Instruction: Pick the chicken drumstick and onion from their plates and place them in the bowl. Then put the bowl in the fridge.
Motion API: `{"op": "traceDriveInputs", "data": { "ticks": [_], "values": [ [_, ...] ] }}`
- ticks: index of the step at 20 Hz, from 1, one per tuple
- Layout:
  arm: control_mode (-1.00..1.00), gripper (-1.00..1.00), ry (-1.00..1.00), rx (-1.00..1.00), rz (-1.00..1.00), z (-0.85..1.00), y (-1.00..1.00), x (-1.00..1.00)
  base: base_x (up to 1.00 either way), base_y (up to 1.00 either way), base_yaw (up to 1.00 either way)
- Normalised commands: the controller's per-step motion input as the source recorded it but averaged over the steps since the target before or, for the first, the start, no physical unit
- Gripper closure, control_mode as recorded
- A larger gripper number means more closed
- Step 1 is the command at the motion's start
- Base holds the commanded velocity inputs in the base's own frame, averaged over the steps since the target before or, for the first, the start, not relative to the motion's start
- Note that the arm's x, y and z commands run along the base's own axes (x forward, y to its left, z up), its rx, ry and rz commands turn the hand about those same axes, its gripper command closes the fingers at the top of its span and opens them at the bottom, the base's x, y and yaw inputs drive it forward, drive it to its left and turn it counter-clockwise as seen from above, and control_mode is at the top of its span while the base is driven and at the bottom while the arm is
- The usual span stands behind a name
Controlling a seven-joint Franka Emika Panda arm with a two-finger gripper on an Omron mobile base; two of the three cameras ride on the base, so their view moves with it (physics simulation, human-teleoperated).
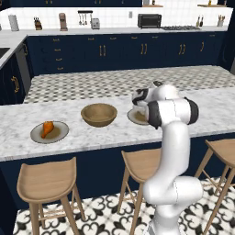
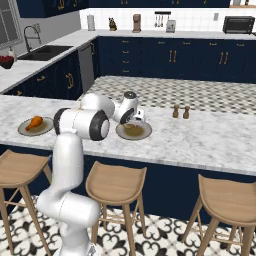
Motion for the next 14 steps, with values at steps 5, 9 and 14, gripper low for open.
{"op": "traceDriveInputs", "data": {
  "ticks": [5,9,14],
  "values": [
    [-1.00,1.00,-0.07,0.06,0.00,1.00,0.00,-0.98,0.00,0.00,0.00],
    [-1.00,1.00,0.00,0.11,0.05,1.00,0.18,-0.89,0.00,0.00,0.00],
    [-1.00,1.00,0.09,0.12,0.12,0.86,0.49,-0.53,0.00,0.00,0.00]
  ]
}}
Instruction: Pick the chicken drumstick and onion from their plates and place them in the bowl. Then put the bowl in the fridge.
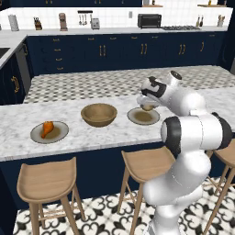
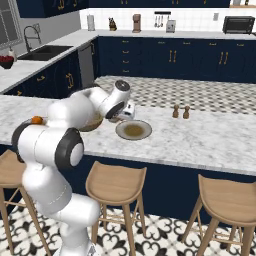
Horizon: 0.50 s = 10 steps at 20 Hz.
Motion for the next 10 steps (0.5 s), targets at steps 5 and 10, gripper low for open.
{"op": "traceDriveInputs", "data": {
  "ticks": [5,10],
  "values": [
    [-1.00,1.00,0.01,-0.03,0.04,0.18,0.98,-0.25,0.00,0.00,0.00],
    [-1.00,1.00,0.02,-0.14,0.00,0.00,0.88,0.15,0.00,0.00,0.00]
  ]
}}
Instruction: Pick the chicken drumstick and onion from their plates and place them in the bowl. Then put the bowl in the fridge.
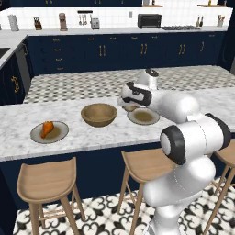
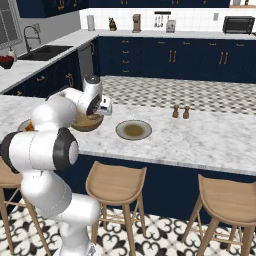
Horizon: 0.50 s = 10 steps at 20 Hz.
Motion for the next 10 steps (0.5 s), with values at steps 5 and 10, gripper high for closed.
{"op": "traceDriveInputs", "data": {
  "ticks": [5,10],
  "values": [
    [-1.00,1.00,0.17,-0.04,0.00,0.00,0.46,0.66,0.00,0.00,0.00],
    [-1.00,1.00,0.16,0.00,0.00,-0.06,0.33,0.71,0.00,0.00,0.00]
  ]
}}
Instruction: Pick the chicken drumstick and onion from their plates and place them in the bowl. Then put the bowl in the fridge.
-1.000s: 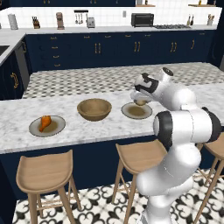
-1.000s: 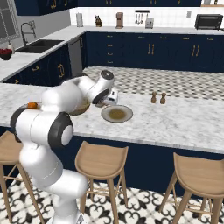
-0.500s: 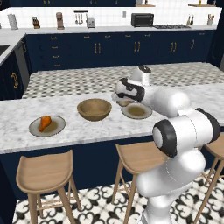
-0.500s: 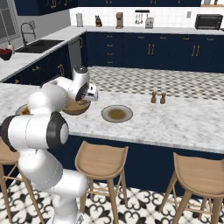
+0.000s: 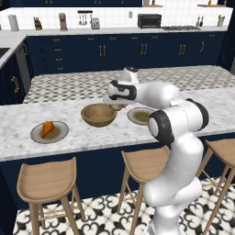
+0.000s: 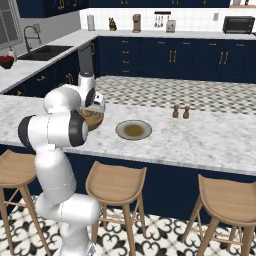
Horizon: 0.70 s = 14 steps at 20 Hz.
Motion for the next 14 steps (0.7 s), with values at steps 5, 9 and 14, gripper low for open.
{"op": "traceDriveInputs", "data": {
  "ticks": [5,9,14],
  "values": [
    [-1.00,1.00,0.08,-0.08,0.00,-0.37,0.21,0.41,0.00,0.00,0.00],
    [-1.00,1.00,0.02,-0.12,0.00,-0.45,0.11,0.42,0.00,0.00,0.00],
    [-1.00,1.00,0.01,-0.01,0.00,-0.30,0.11,0.52,0.00,0.00,0.00]
  ]
}}
